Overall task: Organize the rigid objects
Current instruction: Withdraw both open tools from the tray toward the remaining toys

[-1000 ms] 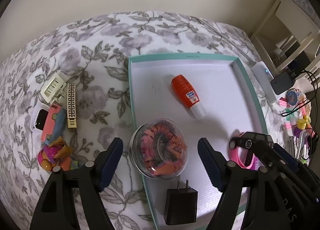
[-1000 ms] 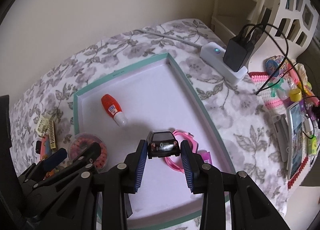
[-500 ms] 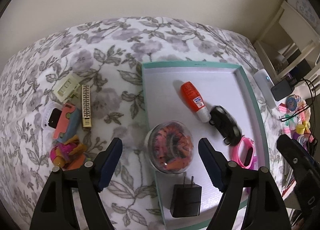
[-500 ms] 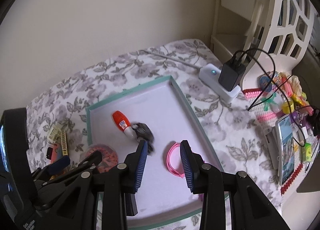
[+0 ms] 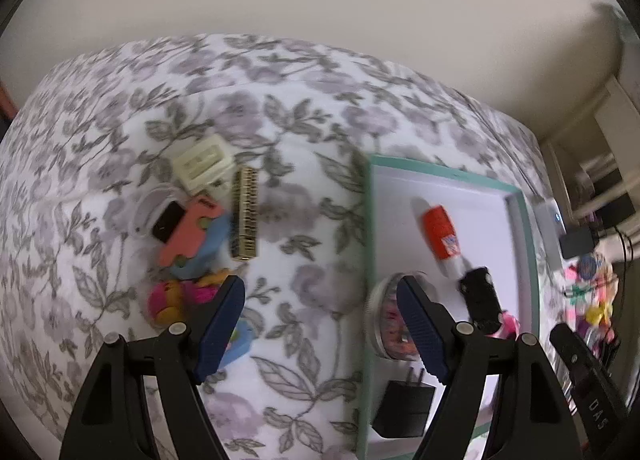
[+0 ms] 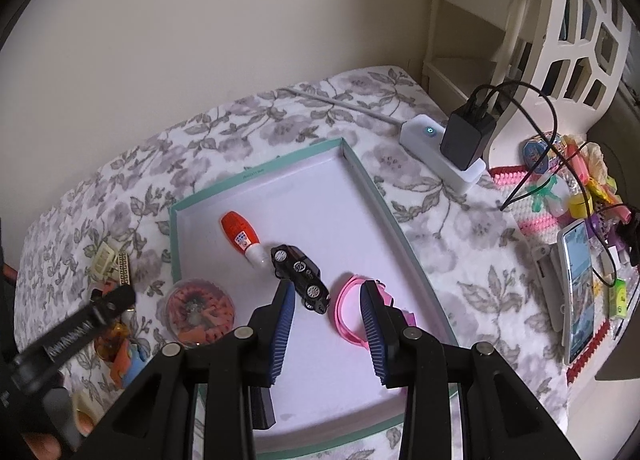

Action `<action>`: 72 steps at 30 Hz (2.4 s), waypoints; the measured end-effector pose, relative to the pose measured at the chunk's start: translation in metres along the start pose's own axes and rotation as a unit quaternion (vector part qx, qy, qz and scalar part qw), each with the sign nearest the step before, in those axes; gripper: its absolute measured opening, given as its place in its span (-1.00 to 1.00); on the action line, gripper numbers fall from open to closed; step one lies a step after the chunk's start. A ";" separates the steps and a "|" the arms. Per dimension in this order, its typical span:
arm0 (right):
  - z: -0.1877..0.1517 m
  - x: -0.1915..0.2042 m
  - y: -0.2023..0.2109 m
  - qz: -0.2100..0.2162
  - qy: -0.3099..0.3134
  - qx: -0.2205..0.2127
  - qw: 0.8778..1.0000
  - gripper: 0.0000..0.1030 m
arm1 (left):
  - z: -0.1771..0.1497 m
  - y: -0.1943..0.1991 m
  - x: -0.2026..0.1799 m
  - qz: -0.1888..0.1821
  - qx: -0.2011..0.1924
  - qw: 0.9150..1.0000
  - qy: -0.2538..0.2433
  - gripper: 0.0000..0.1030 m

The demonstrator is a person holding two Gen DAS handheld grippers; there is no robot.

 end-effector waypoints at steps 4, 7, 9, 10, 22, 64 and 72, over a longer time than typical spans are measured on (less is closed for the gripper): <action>-0.001 0.002 -0.005 -0.007 0.004 0.006 1.000 -0.24 | 0.003 0.001 0.017 0.008 -0.006 1.000 0.021 0.68; -0.002 0.002 -0.008 -0.011 0.005 0.009 1.000 -0.01 | 0.006 0.004 0.028 0.006 -0.014 0.999 0.035 0.78; -0.002 0.002 -0.009 -0.010 0.004 0.008 1.000 0.01 | 0.007 0.005 0.035 0.001 -0.019 0.999 0.046 0.78; -0.001 0.002 -0.009 -0.009 0.004 0.008 1.000 0.07 | 0.008 0.006 0.038 -0.002 -0.020 0.998 0.052 0.78; -0.001 0.004 -0.016 -0.004 0.000 0.006 1.000 0.79 | 0.011 0.007 0.080 -0.026 -0.025 0.992 0.124 0.80; -0.025 0.130 -0.034 0.045 0.157 -0.005 0.987 1.00 | -0.005 0.030 0.163 -0.003 -0.039 0.983 0.177 0.87; -0.048 0.177 -0.042 0.076 0.198 0.011 0.977 1.00 | -0.017 0.017 0.191 0.002 -0.013 0.978 0.207 0.87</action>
Point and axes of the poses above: each gripper's, at about its wrist camera, not at the fingertips, and y roughly against the way its jaws point, x to its left, z to its top, the point moved 9 cm from there along -y, roughly the way its jaws point, and after that the axes turned 13 degrees about x, right-handed, at the moved point
